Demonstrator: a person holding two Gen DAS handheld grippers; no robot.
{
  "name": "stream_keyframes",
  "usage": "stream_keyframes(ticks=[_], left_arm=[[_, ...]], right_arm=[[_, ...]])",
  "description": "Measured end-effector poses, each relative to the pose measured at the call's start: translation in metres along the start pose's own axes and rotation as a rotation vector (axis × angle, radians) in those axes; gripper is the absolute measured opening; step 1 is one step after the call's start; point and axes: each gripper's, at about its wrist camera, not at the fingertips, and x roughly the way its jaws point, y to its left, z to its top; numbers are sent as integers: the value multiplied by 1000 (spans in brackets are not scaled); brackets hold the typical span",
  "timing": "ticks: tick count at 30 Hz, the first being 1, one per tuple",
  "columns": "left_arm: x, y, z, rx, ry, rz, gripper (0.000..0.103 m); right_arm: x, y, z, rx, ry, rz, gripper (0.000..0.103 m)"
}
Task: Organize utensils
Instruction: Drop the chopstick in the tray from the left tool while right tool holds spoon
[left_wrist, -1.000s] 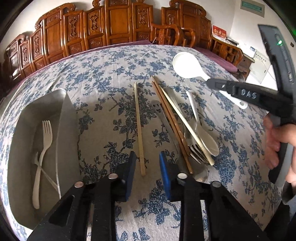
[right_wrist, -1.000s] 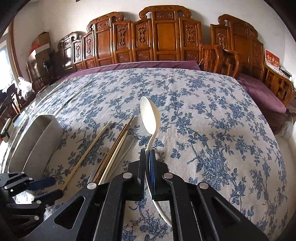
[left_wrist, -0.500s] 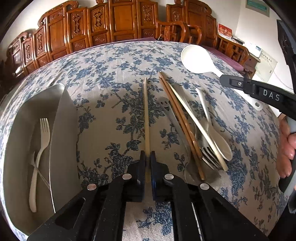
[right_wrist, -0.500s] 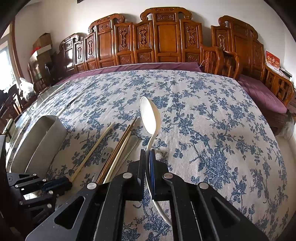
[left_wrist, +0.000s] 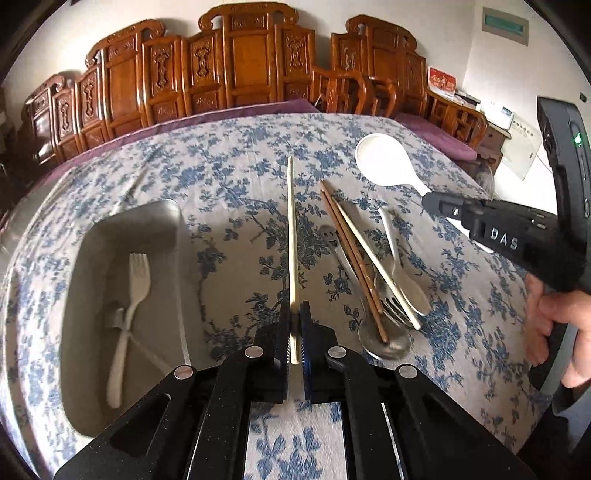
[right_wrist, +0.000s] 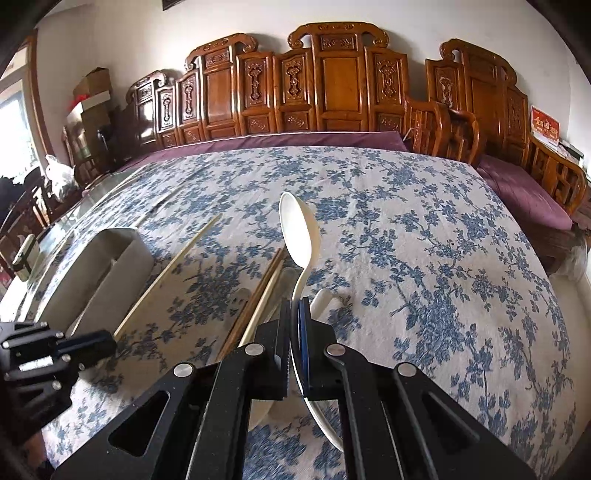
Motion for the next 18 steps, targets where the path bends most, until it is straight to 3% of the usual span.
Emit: stream_keyframes(ticks=[18], left_arm=[[-60, 13, -23, 7, -17, 42, 4]], right_arm=[[-48, 63, -24, -128, -19, 35, 6]])
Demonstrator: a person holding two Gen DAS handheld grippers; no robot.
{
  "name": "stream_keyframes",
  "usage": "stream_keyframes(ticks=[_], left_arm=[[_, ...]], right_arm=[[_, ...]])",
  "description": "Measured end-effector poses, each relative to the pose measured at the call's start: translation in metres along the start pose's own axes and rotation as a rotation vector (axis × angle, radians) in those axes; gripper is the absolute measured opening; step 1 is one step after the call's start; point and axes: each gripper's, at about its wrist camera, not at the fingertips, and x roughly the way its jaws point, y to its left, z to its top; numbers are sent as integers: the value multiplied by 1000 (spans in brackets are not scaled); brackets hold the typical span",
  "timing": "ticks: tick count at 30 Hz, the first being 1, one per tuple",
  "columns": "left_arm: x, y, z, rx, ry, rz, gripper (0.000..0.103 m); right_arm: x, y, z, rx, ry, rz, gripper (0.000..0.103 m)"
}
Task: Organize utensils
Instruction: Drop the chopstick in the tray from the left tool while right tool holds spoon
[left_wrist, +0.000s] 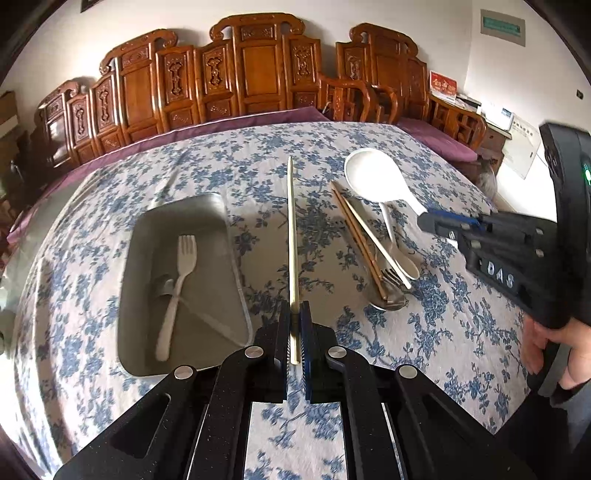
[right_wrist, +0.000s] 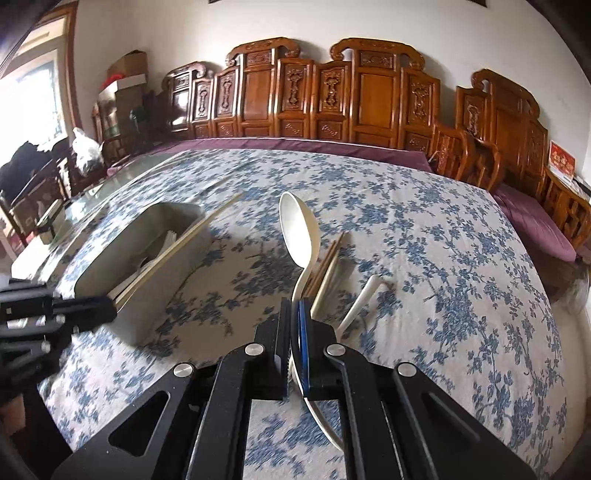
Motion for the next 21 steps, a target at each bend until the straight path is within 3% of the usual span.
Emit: stream_keyframes(ticks=[10, 21], left_arm=[[-19, 44, -7, -35, 26, 44, 4], [5, 91, -21, -42, 116, 101, 4]], right_arm=[[-17, 31, -9, -41, 1, 12, 6], [-27, 48, -2, -65, 2, 10, 6]])
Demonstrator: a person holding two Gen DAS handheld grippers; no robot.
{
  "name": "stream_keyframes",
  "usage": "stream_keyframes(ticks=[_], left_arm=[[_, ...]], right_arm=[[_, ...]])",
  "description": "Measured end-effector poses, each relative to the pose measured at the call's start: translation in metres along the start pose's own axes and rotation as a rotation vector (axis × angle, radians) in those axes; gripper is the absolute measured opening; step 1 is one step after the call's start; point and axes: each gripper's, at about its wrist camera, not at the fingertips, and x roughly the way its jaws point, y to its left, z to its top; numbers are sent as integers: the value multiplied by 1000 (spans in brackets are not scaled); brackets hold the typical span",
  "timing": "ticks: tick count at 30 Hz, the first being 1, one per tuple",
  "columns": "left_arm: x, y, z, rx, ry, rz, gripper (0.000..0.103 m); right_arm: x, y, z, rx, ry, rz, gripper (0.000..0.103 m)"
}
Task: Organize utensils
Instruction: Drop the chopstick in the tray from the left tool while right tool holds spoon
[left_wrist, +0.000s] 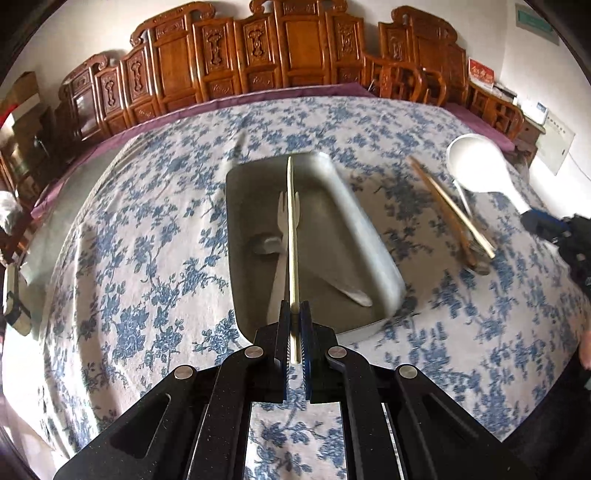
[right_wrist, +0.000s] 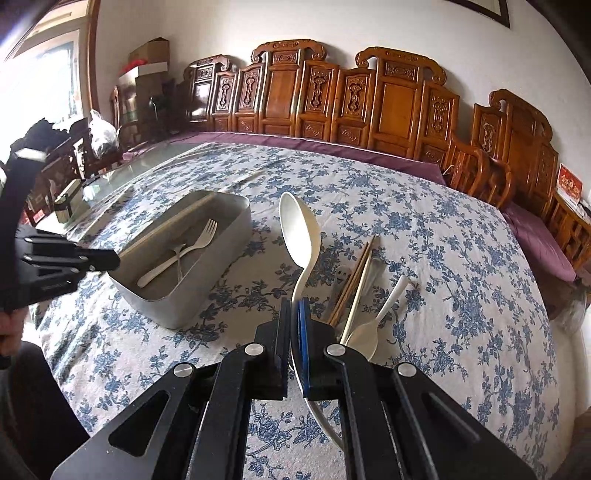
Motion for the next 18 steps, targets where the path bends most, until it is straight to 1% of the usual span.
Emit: stream_keyframes(ticks=[5, 12, 16, 17, 18], left_arm=[[13, 4, 2, -13, 30, -6, 4], [20, 4, 11, -9, 48, -28, 4], [15, 6, 13, -23, 40, -37, 5], [13, 7, 13, -28, 40, -40, 8], [9, 9, 12, -33, 34, -39, 19]], right_arm=[[-5, 1, 0, 7, 12, -6, 6], [-18, 6, 3, 4, 13, -13, 6], [-25, 12, 8, -1, 11, -14, 6], [-26, 14, 9, -5, 11, -14, 6], [-27, 16, 10, -8, 11, -14, 6]])
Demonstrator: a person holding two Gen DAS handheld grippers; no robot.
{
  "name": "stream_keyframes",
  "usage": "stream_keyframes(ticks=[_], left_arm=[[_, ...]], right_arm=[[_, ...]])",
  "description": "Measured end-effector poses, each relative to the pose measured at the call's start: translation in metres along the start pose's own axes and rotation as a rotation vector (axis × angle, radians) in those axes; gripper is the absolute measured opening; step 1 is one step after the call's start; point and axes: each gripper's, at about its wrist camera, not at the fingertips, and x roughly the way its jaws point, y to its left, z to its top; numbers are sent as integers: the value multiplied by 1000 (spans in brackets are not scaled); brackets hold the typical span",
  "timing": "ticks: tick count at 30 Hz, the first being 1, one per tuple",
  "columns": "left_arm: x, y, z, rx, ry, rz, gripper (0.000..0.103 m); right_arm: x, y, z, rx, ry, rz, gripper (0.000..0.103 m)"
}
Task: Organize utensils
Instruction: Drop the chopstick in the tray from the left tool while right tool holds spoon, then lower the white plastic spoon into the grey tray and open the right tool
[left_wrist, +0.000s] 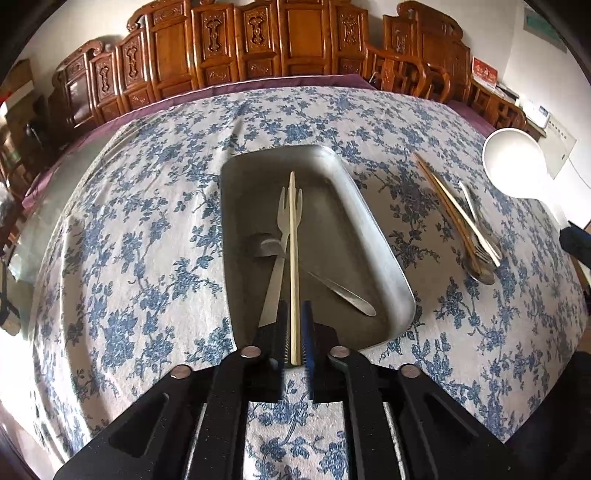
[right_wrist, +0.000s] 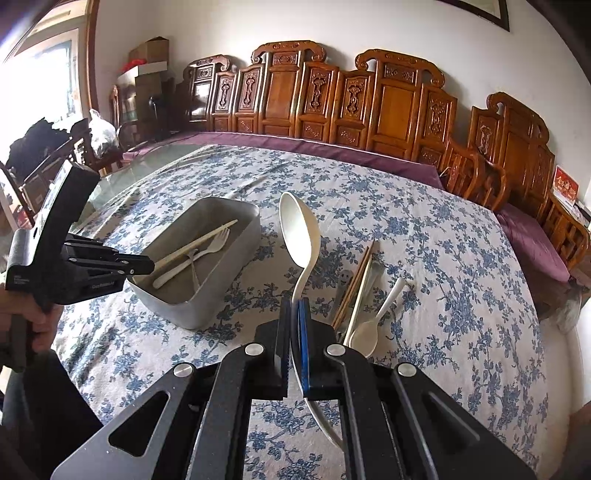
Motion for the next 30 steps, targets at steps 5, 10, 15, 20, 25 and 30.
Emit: stream_keyframes(ticks=[5, 10, 15, 20, 25, 30], left_arm=[[-23, 12, -3, -21, -43, 1, 36], [-52, 26, -12, -55, -88, 6, 41], [-74, 36, -21, -71, -141, 26, 51], [-79, 47, -25, -93, -166, 28, 74], [-74, 61, -32, -113, -163, 60, 82], [-71, 72, -34, -137, -153, 63, 82]], right_arm=[[-1, 15, 7, -16, 2, 10, 6], [6, 32, 18, -26, 3, 40, 6], [22, 52, 32, -22, 10, 79, 6], [44, 69, 44, -9, 41, 109, 6], [69, 83, 55, 3, 76, 131, 6], [99, 95, 60, 22, 122, 160, 6]])
